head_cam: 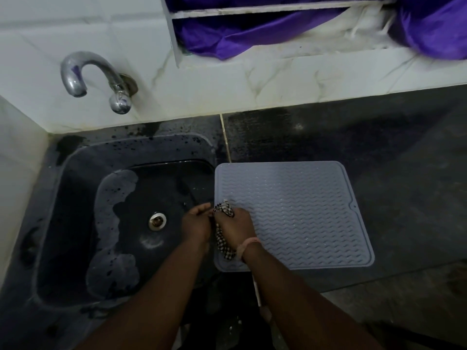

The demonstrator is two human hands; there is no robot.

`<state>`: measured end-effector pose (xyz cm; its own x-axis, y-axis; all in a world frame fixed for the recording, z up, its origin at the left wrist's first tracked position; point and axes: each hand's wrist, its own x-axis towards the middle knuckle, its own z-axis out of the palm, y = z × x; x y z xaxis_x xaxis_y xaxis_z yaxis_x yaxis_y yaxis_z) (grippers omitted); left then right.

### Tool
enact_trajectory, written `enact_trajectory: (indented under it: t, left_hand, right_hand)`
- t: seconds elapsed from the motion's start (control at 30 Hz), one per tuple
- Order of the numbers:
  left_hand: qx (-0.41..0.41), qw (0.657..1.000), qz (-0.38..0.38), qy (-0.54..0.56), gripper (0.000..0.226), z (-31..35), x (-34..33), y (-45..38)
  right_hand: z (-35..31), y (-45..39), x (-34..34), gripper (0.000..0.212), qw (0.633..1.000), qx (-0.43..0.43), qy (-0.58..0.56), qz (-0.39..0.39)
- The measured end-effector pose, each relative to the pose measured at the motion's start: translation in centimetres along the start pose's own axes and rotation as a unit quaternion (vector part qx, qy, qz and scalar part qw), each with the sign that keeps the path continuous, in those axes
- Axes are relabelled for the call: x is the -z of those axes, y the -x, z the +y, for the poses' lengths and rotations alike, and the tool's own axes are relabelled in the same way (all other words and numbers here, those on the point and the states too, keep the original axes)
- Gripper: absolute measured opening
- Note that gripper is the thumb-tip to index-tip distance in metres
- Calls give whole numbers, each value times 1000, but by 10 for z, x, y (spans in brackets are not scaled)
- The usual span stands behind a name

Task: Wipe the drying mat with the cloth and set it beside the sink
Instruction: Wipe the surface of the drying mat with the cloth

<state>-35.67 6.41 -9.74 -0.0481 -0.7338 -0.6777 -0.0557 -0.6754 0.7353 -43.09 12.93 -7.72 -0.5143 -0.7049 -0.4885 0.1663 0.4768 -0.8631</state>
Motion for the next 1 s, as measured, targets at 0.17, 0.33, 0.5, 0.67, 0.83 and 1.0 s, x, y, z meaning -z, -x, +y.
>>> enact_trajectory:
  t: [0.17,0.33,0.5,0.67,0.83,1.0]
  left_hand:
    - [-53,995,9,-85,27,11,-6,10]
    - [-206,929,-61,-301,29,25,-34,37]
    - [-260,827,-196,-459,42,2,-77,56]
    - [-330,711,-205,-587,57,-26,-95,71]
    - [-342,674,-171,-632,63,-40,-95,74]
    - [-349,685,-167,-618,67,-42,-94,69]
  right_hand:
    - [-1,1,30,49,959,-128,-251,-20]
    - [-6,1,117,13,975,-54,-191,101]
    - [0,4,204,9,956,-87,-150,236]
    - [12,0,264,24,943,-33,-21,331]
    - [25,-6,268,26,929,-5,232,288]
    - [28,-17,260,20,910,17,302,284]
